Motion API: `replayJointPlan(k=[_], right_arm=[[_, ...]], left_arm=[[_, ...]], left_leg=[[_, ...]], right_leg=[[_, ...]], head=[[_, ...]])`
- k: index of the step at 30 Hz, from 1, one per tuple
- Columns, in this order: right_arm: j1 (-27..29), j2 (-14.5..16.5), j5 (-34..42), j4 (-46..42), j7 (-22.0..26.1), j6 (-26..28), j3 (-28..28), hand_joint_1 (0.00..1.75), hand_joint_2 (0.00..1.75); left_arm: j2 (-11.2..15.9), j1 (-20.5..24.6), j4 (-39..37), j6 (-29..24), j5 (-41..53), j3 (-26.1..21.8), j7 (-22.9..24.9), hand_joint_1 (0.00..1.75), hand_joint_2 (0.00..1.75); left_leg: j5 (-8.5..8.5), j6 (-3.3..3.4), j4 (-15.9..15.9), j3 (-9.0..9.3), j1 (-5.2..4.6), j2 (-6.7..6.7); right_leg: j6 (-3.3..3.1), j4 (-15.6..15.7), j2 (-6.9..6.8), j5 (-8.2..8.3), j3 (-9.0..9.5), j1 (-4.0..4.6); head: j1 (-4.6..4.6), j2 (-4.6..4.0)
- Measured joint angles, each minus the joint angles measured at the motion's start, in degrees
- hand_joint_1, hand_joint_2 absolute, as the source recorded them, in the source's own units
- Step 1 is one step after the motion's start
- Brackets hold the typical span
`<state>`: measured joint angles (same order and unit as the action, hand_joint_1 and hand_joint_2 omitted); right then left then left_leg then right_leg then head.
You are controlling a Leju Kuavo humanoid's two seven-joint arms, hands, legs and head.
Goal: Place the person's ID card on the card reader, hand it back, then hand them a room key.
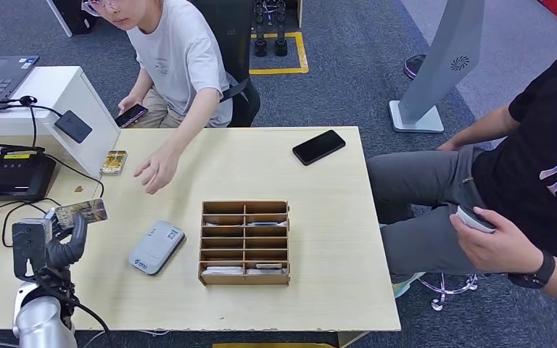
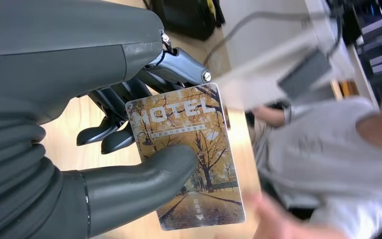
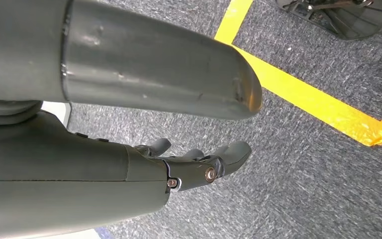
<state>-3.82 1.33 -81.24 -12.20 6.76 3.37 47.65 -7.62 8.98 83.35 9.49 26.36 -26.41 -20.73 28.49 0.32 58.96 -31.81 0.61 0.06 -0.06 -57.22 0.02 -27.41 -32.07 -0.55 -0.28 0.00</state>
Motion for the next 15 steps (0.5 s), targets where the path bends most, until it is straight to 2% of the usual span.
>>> replayJointPlan(k=[5,10,15], right_arm=[[0.1,0.0,0.0,0.0,-0.1,-0.4,1.0,0.00,0.00],[0.1,0.0,-0.2,0.0,0.2,-0.4,1.7,0.00,0.00],[0.0,0.0,-0.3,0.0,0.2,-0.4,2.0,0.00,0.00]], left_arm=[[1.4,-4.7,2.2,-2.8,2.9,7.9,-0.9,1.75,1.75],[1.9,-5.4,3.6,-4.8,5.2,13.5,-0.8,1.75,1.75],[2.3,-5.5,4.2,-5.4,5.9,16.7,-0.5,1.75,1.75]], left_leg=[[0.00,0.00,0.0,-0.07,0.00,-0.02],[-0.01,-0.01,0.0,-0.08,0.00,-0.02],[-0.03,0.00,0.0,-0.08,0.00,-0.02]], right_leg=[[0.00,0.0,-0.03,-0.01,-0.07,0.00],[0.00,0.0,-0.04,0.02,-0.06,0.00],[-0.01,0.0,-0.04,0.03,-0.06,0.00]], head=[[0.01,0.00],[0.01,-0.01],[0.01,0.00]])
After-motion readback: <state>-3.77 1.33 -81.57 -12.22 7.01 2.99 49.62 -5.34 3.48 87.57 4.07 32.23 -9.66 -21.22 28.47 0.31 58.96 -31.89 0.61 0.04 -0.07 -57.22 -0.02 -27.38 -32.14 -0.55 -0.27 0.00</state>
